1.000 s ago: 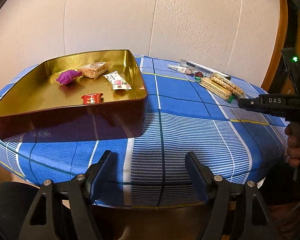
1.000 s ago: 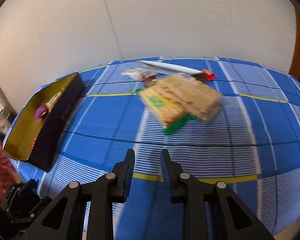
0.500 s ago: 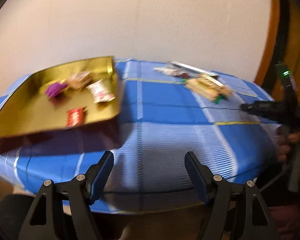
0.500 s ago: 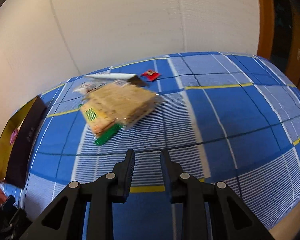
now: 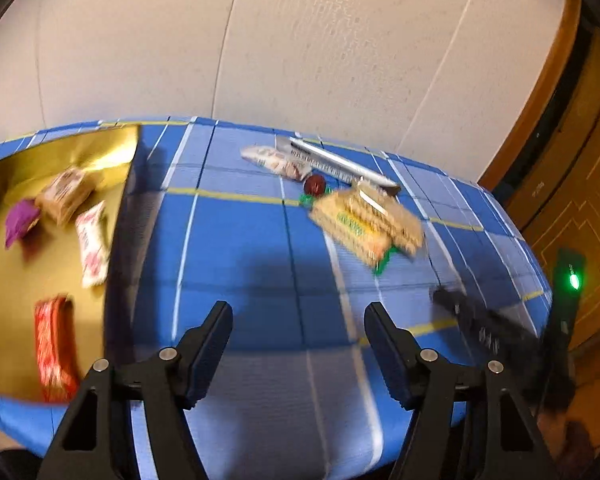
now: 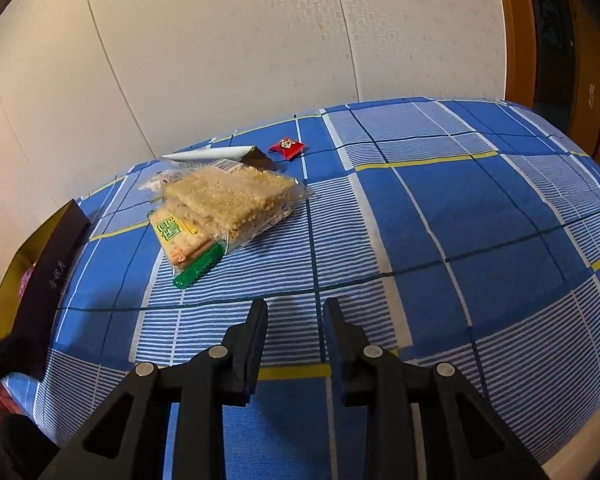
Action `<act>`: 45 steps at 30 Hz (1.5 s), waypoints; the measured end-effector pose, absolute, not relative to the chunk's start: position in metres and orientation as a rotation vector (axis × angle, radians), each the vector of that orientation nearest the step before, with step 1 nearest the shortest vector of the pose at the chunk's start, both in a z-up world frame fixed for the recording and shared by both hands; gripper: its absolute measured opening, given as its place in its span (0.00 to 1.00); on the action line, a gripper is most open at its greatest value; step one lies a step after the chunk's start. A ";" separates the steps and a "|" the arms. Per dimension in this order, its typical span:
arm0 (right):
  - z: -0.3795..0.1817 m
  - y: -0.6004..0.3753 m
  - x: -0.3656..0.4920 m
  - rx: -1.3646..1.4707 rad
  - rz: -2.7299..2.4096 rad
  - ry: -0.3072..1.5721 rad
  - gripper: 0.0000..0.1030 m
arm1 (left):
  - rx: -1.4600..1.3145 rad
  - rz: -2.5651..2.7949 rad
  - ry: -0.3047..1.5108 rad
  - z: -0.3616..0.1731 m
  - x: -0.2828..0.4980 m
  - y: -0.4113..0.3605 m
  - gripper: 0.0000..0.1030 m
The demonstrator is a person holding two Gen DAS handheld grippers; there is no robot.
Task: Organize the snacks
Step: 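Move both tools toward the stacked cracker packs on the cloth, then grasp the clear puffed-rice bag with the left gripper and lift it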
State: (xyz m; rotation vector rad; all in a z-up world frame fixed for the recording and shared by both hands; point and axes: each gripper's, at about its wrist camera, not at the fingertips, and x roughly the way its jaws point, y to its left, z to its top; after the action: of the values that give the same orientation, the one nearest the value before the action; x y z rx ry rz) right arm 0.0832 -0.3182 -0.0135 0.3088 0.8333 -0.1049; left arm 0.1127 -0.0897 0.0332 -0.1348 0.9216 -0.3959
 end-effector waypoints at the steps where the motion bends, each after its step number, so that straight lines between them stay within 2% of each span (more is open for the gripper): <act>1: -0.013 -0.319 0.083 0.312 -0.102 0.832 0.28 | -0.136 -0.388 0.940 0.034 0.122 -0.095 0.66; 6: -0.013 -0.321 0.082 0.338 -0.082 0.824 0.30 | -0.260 -0.432 0.988 0.041 0.151 -0.112 0.64; 9: -0.013 -0.323 0.081 0.355 -0.070 0.821 0.30 | -0.344 -0.494 1.025 0.043 0.166 -0.128 0.55; 13: -0.012 -0.329 0.078 0.374 -0.096 0.816 0.31 | -0.359 -0.531 1.067 0.037 0.180 -0.159 0.50; 21: -0.013 -0.357 0.067 0.479 -0.128 0.793 0.30 | -0.469 -0.580 1.205 0.010 0.181 -0.200 0.50; 28: -0.014 -0.376 0.060 0.562 -0.127 0.779 0.30 | -0.622 -0.509 1.263 -0.012 0.192 -0.212 0.55; 30: -0.015 -0.379 0.059 0.580 -0.124 0.777 0.30 | -0.657 -0.469 1.265 -0.019 0.196 -0.211 0.49; 31: -0.015 -0.380 0.059 0.585 -0.121 0.776 0.30 | -0.676 -0.458 1.265 -0.022 0.197 -0.209 0.21; 32: -0.015 -0.380 0.059 0.583 -0.120 0.776 0.30 | -0.698 -0.454 1.261 -0.026 0.198 -0.208 0.19; 37: -0.015 -0.379 0.060 0.563 -0.123 0.774 0.30 | -0.678 -0.493 1.210 -0.019 0.191 -0.198 0.17; 45: -0.014 -0.373 0.061 0.532 -0.137 0.775 0.31 | -0.482 -0.653 1.210 0.003 0.154 -0.156 0.16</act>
State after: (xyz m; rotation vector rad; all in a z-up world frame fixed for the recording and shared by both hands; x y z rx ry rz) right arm 0.0615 -0.3730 -0.0144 0.5318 0.7749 -0.1372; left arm 0.1541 -0.1562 0.0032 -0.4824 1.2101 -0.6531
